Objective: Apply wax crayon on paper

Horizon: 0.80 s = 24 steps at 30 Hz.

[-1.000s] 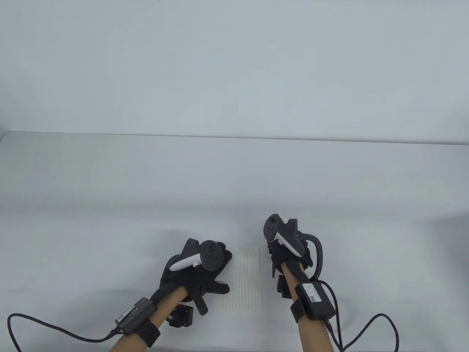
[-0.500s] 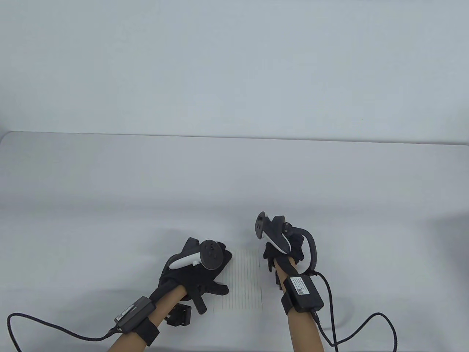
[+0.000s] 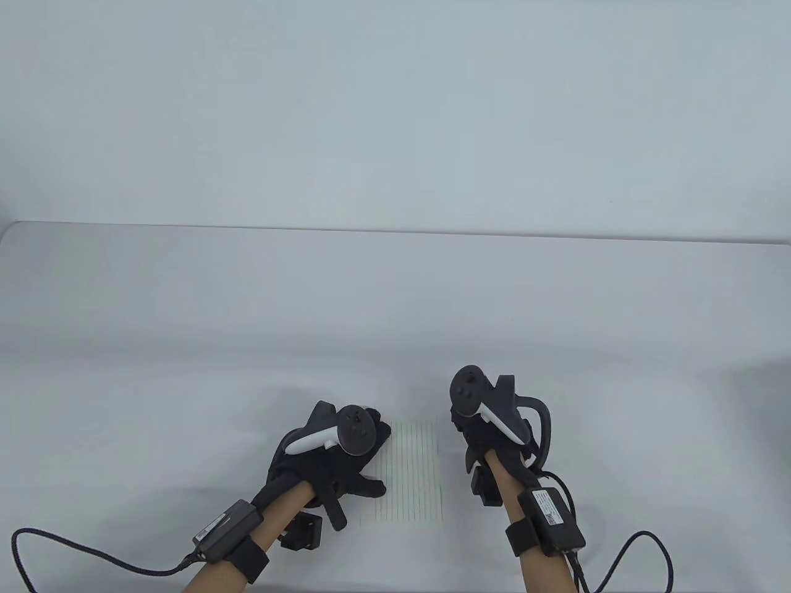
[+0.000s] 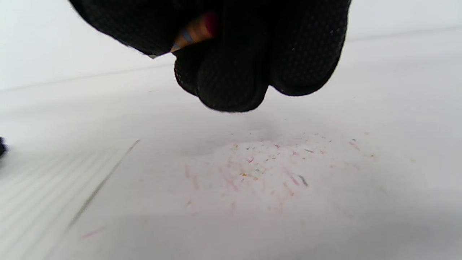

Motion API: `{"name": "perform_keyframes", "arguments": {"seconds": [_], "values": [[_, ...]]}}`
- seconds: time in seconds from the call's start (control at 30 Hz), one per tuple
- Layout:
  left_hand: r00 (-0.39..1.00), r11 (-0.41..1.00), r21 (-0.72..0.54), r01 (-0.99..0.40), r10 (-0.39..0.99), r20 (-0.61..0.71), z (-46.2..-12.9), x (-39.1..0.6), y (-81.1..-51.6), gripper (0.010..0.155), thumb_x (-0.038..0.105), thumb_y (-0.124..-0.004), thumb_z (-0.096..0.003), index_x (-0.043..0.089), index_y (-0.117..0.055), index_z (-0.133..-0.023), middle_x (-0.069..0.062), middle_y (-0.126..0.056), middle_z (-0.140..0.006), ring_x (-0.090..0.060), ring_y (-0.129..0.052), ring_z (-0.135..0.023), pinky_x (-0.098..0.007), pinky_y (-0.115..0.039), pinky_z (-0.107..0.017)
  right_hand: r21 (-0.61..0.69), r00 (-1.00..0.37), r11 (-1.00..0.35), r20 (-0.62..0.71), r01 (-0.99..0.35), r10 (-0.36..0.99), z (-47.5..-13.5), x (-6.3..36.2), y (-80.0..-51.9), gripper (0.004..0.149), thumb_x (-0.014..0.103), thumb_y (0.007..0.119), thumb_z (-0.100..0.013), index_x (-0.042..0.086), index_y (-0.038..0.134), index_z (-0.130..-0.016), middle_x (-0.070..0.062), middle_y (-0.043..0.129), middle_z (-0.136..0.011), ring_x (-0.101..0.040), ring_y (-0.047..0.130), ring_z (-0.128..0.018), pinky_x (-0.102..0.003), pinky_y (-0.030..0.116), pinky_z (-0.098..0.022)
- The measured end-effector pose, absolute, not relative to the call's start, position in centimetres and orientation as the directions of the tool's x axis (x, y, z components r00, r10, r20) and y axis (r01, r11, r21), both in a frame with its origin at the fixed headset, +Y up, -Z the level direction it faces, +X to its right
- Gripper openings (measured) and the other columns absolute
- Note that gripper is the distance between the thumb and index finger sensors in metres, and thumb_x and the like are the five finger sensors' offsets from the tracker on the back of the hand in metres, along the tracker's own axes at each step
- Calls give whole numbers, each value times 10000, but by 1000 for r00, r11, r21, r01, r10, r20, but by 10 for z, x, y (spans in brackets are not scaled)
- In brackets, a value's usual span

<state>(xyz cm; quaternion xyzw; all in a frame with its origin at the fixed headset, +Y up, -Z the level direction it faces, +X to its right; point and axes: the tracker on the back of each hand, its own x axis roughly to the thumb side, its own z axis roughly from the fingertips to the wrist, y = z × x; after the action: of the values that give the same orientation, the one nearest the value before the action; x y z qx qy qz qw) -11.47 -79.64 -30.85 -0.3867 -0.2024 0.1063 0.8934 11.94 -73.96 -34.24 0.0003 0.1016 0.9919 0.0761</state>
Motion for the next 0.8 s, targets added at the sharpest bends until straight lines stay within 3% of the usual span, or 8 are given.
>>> {"name": "perform_keyframes", "arguments": {"seconds": [0.2, 0.37, 0.8], "values": [[893, 667, -744, -47, 362, 268, -308, -117, -799, 929, 585, -639, -532, 399, 93, -1073, 170, 232, -1119, -132, 251, -1070, -580, 192, -700, 230, -981, -958, 50, -172, 188, -321, 113, -743, 396, 335, 714, -547, 210, 686, -922, -85, 836, -765, -142, 900, -574, -416, 788, -503], [872, 622, -772, -127, 440, 212, -310, -122, -801, 760, 523, -525, -608, 430, 66, -1076, 218, 217, -1116, -84, 265, -1057, -540, 232, -677, 266, -984, -956, 93, -122, 151, -308, 101, -749, 386, 324, 700, -555, 196, 704, -919, -92, 844, -749, -139, 903, -557, -413, 791, -494], [881, 633, -768, -102, 416, 225, -309, -122, -802, 779, 517, -542, -604, 437, 82, -1064, 226, 230, -1104, -78, 272, -1050, -535, 232, -679, 209, -966, -978, 253, -7, 61, -300, 38, -748, 388, 351, 748, -529, 214, 762, -892, -67, 874, -700, -121, 911, -512, -402, 798, -475]]}}
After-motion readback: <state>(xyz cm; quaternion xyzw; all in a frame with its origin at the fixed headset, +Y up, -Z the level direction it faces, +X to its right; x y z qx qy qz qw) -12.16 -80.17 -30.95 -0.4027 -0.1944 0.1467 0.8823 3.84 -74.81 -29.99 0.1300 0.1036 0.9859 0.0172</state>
